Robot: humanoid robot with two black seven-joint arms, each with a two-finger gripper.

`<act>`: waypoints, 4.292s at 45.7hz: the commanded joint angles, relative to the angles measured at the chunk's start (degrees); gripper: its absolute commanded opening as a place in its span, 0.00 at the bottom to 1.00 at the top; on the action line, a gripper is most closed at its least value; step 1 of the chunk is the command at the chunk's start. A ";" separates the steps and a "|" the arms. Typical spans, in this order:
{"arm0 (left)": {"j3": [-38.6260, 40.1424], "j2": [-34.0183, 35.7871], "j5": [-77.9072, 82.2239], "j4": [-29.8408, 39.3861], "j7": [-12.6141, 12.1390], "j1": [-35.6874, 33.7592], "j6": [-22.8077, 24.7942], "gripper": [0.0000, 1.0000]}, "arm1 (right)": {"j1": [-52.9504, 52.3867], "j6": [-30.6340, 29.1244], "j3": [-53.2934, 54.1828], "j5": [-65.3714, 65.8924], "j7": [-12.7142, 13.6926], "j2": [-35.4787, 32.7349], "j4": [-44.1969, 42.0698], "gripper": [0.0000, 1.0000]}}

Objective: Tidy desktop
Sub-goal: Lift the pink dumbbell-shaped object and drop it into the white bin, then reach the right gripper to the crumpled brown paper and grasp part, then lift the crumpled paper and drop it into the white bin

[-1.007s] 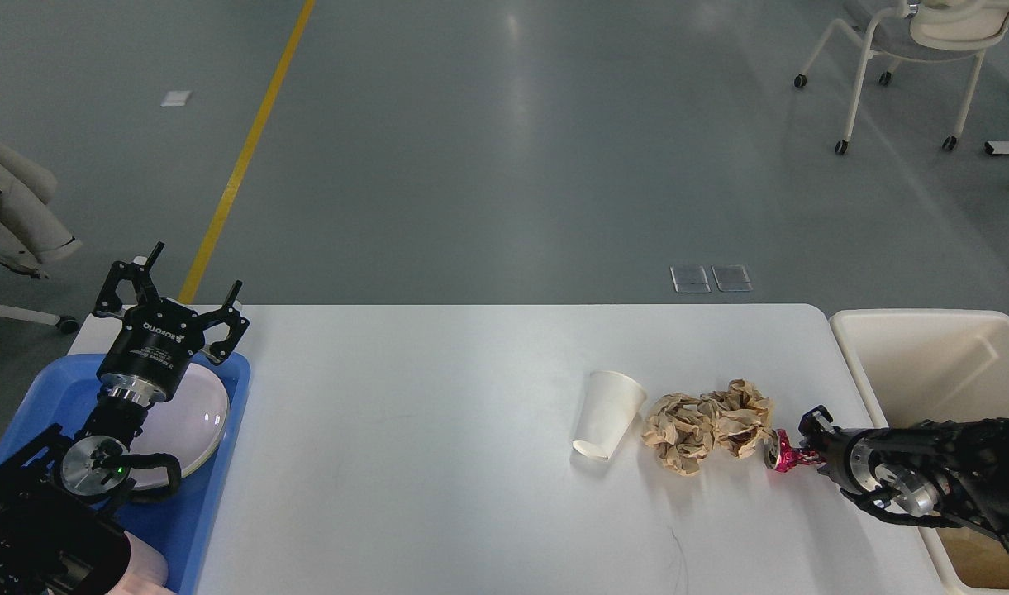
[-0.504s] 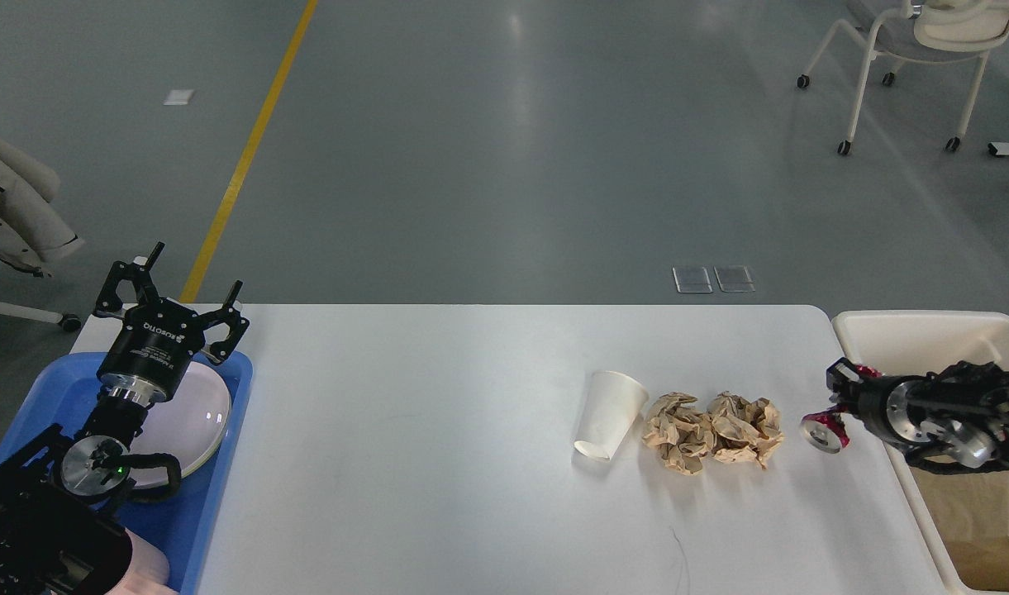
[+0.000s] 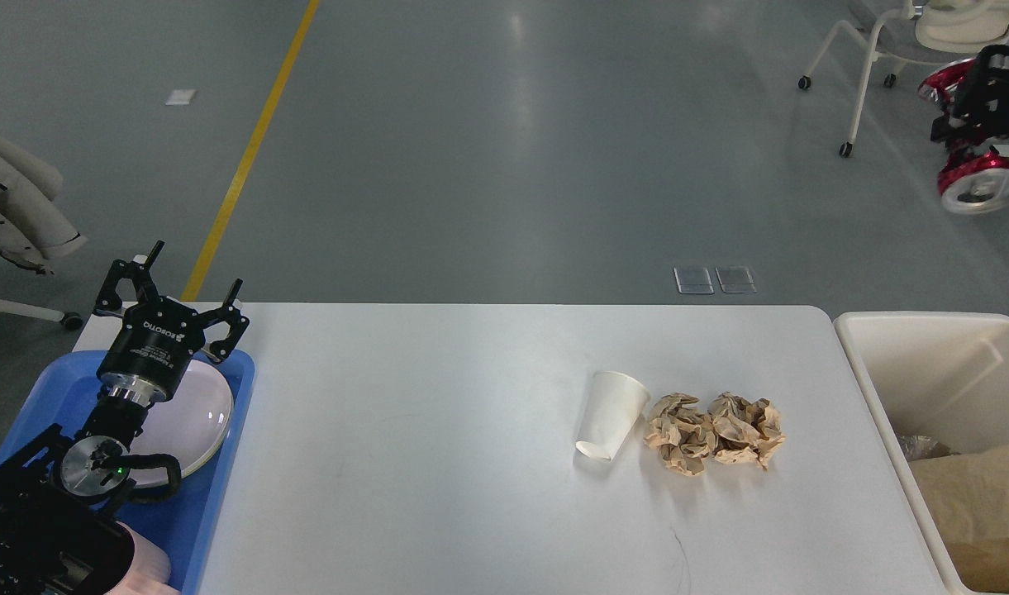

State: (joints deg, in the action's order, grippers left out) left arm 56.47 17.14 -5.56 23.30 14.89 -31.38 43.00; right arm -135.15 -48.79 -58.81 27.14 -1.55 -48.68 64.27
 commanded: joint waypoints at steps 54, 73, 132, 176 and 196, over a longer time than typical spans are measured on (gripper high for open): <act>-0.05 0.08 0.03 -0.01 -0.04 0.00 -0.02 1.00 | 88.15 48.88 12.14 -11.33 -8.38 18.98 -48.55 1.00; -0.05 0.08 0.03 -0.01 -0.04 0.00 -0.02 1.00 | 6.87 10.16 -15.72 -2.62 -9.52 8.87 7.26 1.00; -0.05 0.00 0.03 -0.01 -0.04 0.00 -0.02 1.00 | 60.53 39.03 -3.59 -22.31 -5.04 31.98 -14.35 1.00; -0.05 0.00 0.03 -0.01 -0.04 0.00 -0.02 1.00 | 70.47 50.99 0.19 -22.40 -6.89 33.83 -18.39 0.19; -0.05 0.00 0.03 -0.01 -0.04 0.00 -0.02 1.00 | 59.49 50.55 -2.71 -21.96 -6.89 27.77 -11.20 0.00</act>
State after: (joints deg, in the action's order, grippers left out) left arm 56.43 17.14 -5.61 23.28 14.86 -31.38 42.96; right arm -69.84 2.14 -59.75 4.89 -8.46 -17.94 49.04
